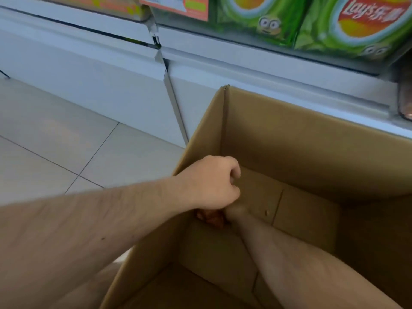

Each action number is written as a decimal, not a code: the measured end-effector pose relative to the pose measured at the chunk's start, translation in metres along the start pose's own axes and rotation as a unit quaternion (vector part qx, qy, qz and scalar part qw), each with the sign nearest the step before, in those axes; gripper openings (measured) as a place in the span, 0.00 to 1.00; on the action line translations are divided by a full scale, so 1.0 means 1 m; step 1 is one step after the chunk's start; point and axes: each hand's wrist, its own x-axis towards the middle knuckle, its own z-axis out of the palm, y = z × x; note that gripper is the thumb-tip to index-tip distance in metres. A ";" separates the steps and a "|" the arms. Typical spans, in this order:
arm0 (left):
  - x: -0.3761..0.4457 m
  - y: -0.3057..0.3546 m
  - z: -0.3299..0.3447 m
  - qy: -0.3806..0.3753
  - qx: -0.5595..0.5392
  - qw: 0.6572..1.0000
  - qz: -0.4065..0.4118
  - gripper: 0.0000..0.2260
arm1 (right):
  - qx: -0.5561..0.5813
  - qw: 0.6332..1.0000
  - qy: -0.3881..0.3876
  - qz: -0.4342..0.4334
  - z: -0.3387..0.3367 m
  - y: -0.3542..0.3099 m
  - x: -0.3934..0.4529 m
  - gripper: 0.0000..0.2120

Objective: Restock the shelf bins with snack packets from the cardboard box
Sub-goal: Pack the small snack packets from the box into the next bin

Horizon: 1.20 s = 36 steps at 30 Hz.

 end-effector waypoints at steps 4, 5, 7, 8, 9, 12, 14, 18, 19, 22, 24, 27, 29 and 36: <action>-0.002 0.009 0.005 -0.043 -0.058 0.995 -0.068 0.19 | -0.012 0.997 0.034 -0.061 -0.045 -0.006 -0.046 0.05; -0.005 0.012 0.005 -0.041 -0.071 0.993 -0.079 0.22 | -0.002 0.997 0.016 -0.075 -0.058 -0.008 -0.067 0.09; -0.013 0.018 0.005 -0.013 -0.092 0.991 -0.092 0.28 | -0.007 0.995 -0.010 -0.099 -0.085 -0.014 -0.109 0.11; -0.018 0.022 0.004 0.005 -0.096 0.991 -0.090 0.31 | -0.017 0.993 -0.020 -0.111 -0.097 -0.018 -0.130 0.10; -0.024 0.027 0.005 0.015 -0.105 0.991 -0.084 0.33 | -0.011 0.991 -0.033 -0.126 -0.109 -0.021 -0.153 0.09; -0.045 0.051 0.010 -0.052 -0.254 0.965 -0.050 0.22 | -0.011 0.984 -0.055 -0.169 -0.142 -0.029 -0.210 0.10; -0.062 0.074 0.017 -0.142 -0.420 0.896 -0.013 0.17 | -0.016 0.977 -0.059 -0.204 -0.161 -0.029 -0.242 0.11; -0.080 0.111 0.033 -0.145 -0.559 0.815 0.041 0.13 | -0.046 0.963 0.005 -0.265 -0.192 -0.027 -0.288 0.09; -0.083 0.117 0.036 -0.129 -0.569 0.811 0.044 0.13 | -0.046 0.959 0.032 -0.278 -0.199 -0.027 -0.296 0.08; -0.088 0.127 0.040 -0.091 -0.583 0.805 0.057 0.12 | 0.041 0.947 0.073 -0.311 -0.223 -0.027 -0.317 0.09; -0.091 0.133 0.039 -0.052 -0.586 0.807 0.056 0.11 | 0.118 0.935 0.050 -0.331 -0.239 -0.028 -0.333 0.14; -0.094 0.144 0.038 -0.037 -0.586 0.808 0.058 0.11 | 0.123 0.926 0.030 -0.356 -0.252 -0.026 -0.346 0.21; -0.097 0.158 0.038 -0.049 -0.575 0.813 0.074 0.12 | 0.092 0.929 0.042 -0.356 -0.249 -0.023 -0.348 0.19; -0.098 0.210 0.034 -0.001 -0.477 0.857 0.196 0.11 | 0.069 0.898 0.116 -0.419 -0.248 -0.026 -0.355 0.07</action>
